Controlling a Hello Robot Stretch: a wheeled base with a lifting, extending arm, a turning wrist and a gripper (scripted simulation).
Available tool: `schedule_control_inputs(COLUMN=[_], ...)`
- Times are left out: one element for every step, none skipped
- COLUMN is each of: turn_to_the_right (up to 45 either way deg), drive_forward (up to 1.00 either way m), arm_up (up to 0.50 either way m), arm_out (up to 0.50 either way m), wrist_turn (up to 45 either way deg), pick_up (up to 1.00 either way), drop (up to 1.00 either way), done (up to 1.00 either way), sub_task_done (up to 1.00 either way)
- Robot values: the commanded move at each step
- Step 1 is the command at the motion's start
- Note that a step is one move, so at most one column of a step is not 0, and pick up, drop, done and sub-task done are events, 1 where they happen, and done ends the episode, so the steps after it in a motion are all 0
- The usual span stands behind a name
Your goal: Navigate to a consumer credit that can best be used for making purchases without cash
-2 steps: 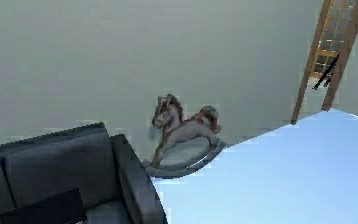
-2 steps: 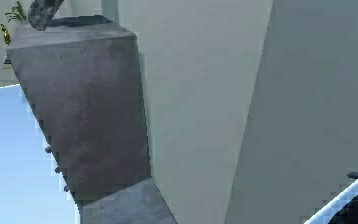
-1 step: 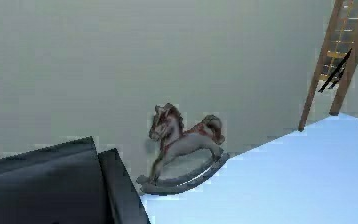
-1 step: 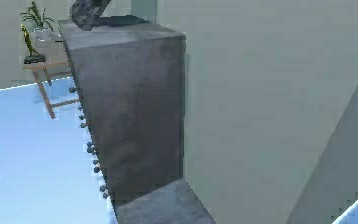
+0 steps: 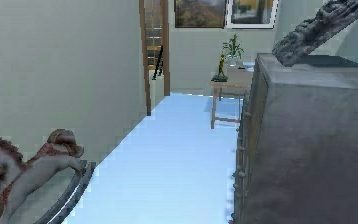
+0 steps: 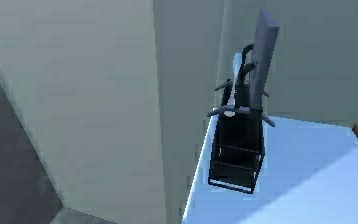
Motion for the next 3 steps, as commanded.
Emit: schedule_control_inputs(turn_to_the_right=[9.0,0.0,3.0], drive_forward=[0.00,0.45,0.00], arm_up=[0.00,0.00,0.00], arm_out=[0.00,0.00,0.00], wrist_turn=[0.0,0.0,0.0], pick_up=[0.00,0.00,0.00], drop=[0.00,0.00,0.00], done=[0.00,0.00,0.00], sub_task_done=[0.00,0.00,0.00])
